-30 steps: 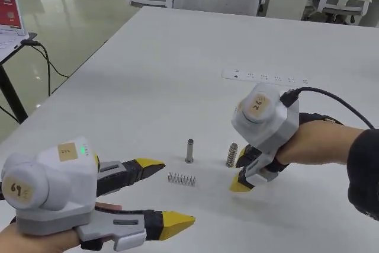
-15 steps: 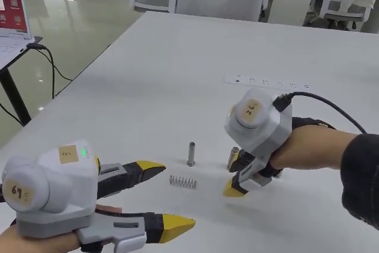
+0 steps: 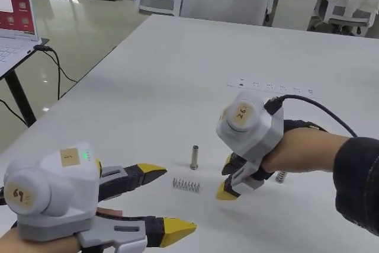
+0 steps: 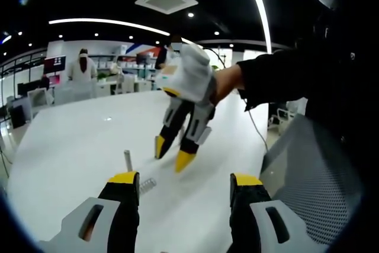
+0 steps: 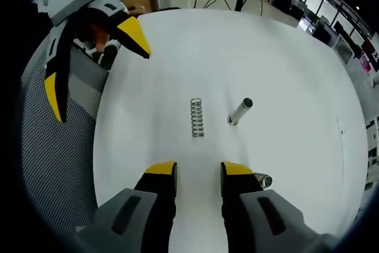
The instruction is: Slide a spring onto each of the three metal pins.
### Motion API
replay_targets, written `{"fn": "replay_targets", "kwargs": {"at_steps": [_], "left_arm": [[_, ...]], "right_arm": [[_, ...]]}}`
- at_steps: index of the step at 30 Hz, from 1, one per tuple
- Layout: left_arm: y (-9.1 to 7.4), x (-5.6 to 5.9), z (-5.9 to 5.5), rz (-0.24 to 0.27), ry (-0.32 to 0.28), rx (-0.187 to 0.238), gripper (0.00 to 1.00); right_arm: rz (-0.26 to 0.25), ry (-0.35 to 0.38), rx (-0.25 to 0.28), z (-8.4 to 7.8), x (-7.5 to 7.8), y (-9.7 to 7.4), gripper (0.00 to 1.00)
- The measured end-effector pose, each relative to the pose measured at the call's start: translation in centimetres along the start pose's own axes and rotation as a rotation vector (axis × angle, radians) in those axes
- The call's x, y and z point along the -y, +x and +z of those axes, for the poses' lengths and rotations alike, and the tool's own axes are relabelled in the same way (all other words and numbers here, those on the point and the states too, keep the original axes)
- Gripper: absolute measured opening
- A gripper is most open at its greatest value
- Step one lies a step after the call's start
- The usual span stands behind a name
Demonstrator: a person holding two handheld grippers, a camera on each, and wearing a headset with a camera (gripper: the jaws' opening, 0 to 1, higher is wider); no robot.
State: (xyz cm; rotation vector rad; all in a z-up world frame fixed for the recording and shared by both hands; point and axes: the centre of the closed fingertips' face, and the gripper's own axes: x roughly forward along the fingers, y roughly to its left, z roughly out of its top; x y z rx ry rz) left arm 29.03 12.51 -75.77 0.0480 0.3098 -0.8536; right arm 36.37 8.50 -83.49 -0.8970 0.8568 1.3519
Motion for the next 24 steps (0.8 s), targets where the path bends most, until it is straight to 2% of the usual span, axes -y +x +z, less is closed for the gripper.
{"fn": "replay_targets", "kwargs": {"at_steps": [24], "left_arm": [[-0.2,0.0,-0.1,0.011,-0.006,-0.004,0.57]], "right_arm": [[0.016,-0.049,0.013,2.3,-0.3,1.5,0.23]]}}
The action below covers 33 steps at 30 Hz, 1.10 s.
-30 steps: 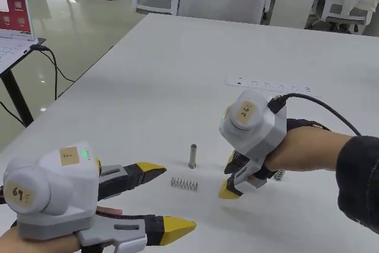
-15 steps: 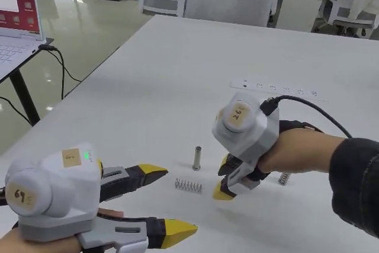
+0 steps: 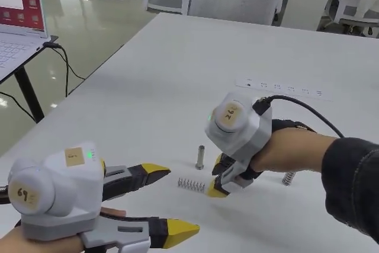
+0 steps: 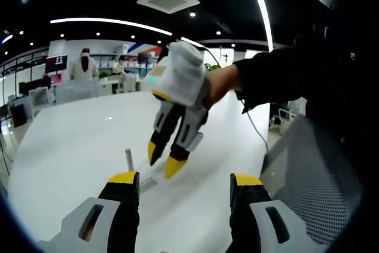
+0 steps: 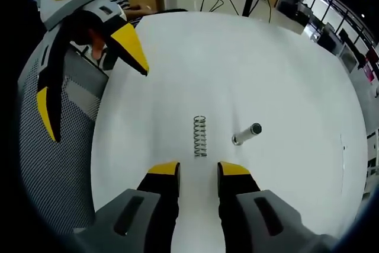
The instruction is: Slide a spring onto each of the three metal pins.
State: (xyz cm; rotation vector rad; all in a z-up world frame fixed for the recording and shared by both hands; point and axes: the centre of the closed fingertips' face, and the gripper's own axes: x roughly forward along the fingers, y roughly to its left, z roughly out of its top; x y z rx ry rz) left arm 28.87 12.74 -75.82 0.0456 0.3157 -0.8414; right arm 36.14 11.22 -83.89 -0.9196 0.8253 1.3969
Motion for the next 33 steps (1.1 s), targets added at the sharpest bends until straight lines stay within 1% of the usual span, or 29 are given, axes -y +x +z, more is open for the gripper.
{"fn": "replay_targets", "kwargs": {"at_steps": [21,33], "left_arm": [[0.2,-0.1,0.0,-0.001,-0.005,0.000,0.56],[0.3,0.0,-0.1,-0.001,-0.009,-0.001,0.56]], "right_arm": [[0.013,-0.010,-0.025,0.2,0.0,2.1,0.17],[0.013,-0.009,-0.033,0.2,0.1,2.6,0.15]]}}
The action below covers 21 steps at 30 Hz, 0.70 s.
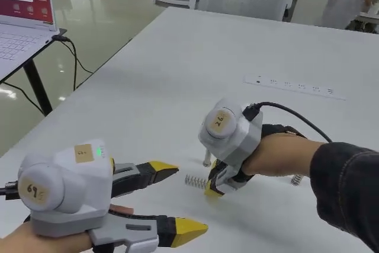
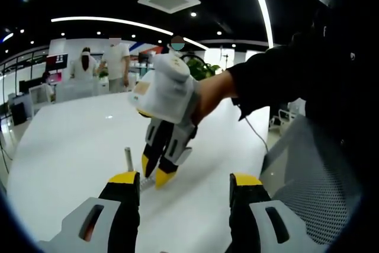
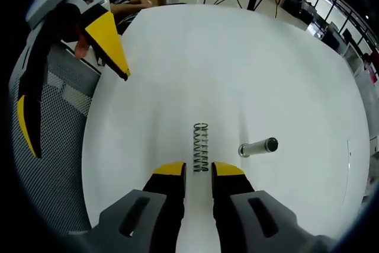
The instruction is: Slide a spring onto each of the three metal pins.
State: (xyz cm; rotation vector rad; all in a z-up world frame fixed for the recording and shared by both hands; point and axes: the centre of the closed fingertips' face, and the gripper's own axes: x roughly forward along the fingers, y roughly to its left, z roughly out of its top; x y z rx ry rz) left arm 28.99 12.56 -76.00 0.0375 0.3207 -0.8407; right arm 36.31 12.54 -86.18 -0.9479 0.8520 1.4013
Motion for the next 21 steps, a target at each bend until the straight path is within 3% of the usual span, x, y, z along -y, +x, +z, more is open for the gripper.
{"fn": "replay_targets", "kwargs": {"at_steps": [21], "left_arm": [[0.16,0.16,-0.06,-0.001,-0.004,-0.004,0.56]], "right_arm": [[0.010,0.016,0.005,-0.05,-0.04,0.33,0.10]]}}
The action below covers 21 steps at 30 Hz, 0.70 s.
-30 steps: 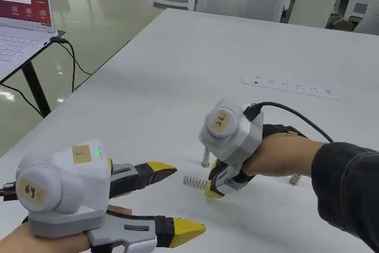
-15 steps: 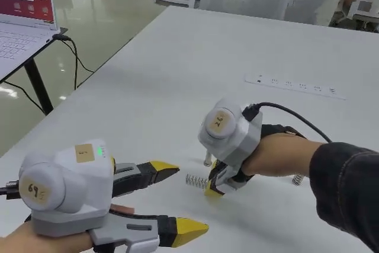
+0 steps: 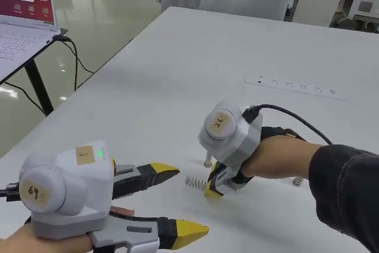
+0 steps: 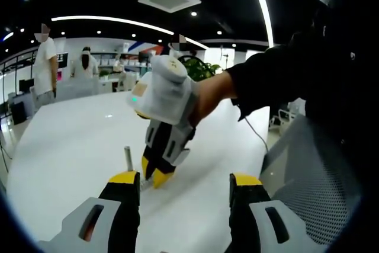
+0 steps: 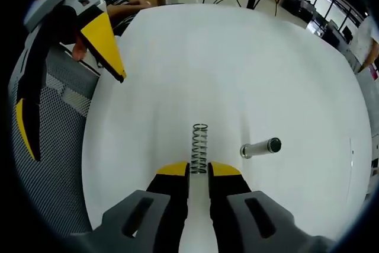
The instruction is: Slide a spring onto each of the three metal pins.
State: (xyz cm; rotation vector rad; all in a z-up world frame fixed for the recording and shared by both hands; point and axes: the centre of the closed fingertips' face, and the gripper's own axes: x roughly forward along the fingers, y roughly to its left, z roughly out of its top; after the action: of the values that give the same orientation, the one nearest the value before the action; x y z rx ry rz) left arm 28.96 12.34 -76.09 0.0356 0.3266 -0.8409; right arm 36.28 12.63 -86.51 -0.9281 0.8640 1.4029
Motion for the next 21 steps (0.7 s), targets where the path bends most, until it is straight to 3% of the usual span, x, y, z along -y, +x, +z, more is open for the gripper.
{"fn": "replay_targets", "kwargs": {"at_steps": [21], "left_arm": [[-0.07,-0.11,-0.13,0.000,0.004,-0.007,0.56]], "right_arm": [[-0.028,0.013,0.007,0.11,0.14,0.01,0.08]]}}
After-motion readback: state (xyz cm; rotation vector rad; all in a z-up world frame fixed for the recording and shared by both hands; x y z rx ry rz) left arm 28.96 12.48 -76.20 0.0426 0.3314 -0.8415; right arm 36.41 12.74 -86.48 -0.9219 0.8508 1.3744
